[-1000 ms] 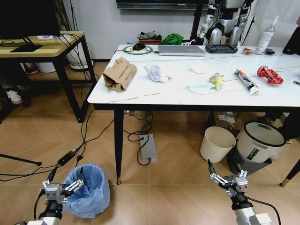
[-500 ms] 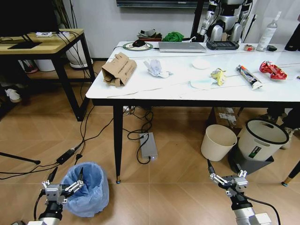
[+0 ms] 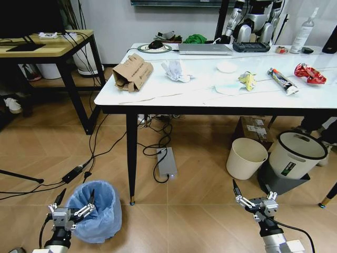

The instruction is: Pick up the trash bin and place the trash from the table into it.

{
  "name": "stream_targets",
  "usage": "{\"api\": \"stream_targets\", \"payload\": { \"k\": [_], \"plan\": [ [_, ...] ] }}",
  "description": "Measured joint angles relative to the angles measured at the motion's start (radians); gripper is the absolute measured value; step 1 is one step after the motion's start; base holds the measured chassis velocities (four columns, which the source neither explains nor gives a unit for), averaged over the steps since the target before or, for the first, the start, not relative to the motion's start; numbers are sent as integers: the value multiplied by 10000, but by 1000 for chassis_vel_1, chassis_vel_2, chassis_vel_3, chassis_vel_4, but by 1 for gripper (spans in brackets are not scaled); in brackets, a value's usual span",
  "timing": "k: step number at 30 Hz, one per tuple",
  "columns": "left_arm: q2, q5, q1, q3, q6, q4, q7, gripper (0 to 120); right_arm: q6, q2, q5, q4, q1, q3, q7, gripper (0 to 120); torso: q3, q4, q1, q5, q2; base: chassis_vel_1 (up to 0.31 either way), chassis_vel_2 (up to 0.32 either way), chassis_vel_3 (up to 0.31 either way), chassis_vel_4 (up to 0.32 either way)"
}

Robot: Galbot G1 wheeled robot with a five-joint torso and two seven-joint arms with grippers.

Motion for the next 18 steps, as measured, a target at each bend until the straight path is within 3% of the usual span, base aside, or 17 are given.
{"api": "stream_targets", "payload": {
  "k": [11, 18],
  "plan": [
    [-56, -100, -18, -57, -522, 72, 196, 100, -5, 0, 13, -46, 41, -51, -1, 100, -275, -1, -89, 0, -364, 0, 0, 0, 0],
    [179, -345, -66, -800, -389, 357, 256, 100, -37, 0, -55, -196, 262, -332, -1, 100, -307, 1, -90, -2, -396, 0, 0, 0, 0]
  ]
}}
